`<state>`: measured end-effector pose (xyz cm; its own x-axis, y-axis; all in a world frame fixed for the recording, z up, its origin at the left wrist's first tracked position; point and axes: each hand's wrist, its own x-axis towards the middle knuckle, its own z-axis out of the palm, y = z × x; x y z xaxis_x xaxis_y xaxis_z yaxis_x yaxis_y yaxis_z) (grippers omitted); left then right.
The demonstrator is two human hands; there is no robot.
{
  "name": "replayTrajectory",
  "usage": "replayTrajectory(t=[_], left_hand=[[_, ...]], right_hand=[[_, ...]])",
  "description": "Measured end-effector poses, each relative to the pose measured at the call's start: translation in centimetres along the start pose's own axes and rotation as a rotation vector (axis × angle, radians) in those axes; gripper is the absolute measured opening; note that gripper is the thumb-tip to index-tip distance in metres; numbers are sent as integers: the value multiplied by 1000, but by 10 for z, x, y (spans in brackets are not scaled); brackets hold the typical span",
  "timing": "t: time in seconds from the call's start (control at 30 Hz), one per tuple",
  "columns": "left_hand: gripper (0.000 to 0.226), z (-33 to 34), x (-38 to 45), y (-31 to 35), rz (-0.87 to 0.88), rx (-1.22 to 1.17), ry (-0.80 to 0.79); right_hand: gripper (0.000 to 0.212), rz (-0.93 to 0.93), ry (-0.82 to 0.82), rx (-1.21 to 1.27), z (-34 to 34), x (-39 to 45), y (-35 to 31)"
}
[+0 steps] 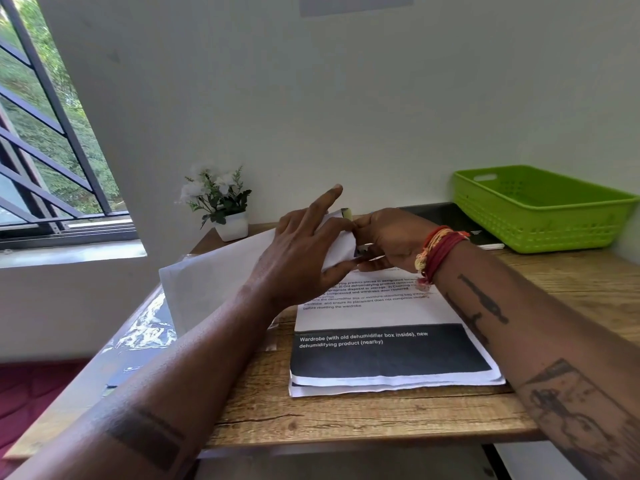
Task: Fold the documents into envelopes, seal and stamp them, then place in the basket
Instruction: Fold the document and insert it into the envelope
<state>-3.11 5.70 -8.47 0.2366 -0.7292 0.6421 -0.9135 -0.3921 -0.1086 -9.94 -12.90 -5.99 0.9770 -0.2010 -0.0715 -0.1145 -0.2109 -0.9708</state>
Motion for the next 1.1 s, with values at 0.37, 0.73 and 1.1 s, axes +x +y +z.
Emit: replayTrajectory(t=[0.37,0.73,1.1], left_hand=[[66,5,-1,-1,3,-38,-3],[30,28,-6,-12,-226,-213,-365],[31,25,-5,-8,-83,-209,-316]], right_hand=[[22,-49,-6,-27,2,-1,0],[14,136,182,-366,-4,12,10],[29,40,148,-662,4,5,6]])
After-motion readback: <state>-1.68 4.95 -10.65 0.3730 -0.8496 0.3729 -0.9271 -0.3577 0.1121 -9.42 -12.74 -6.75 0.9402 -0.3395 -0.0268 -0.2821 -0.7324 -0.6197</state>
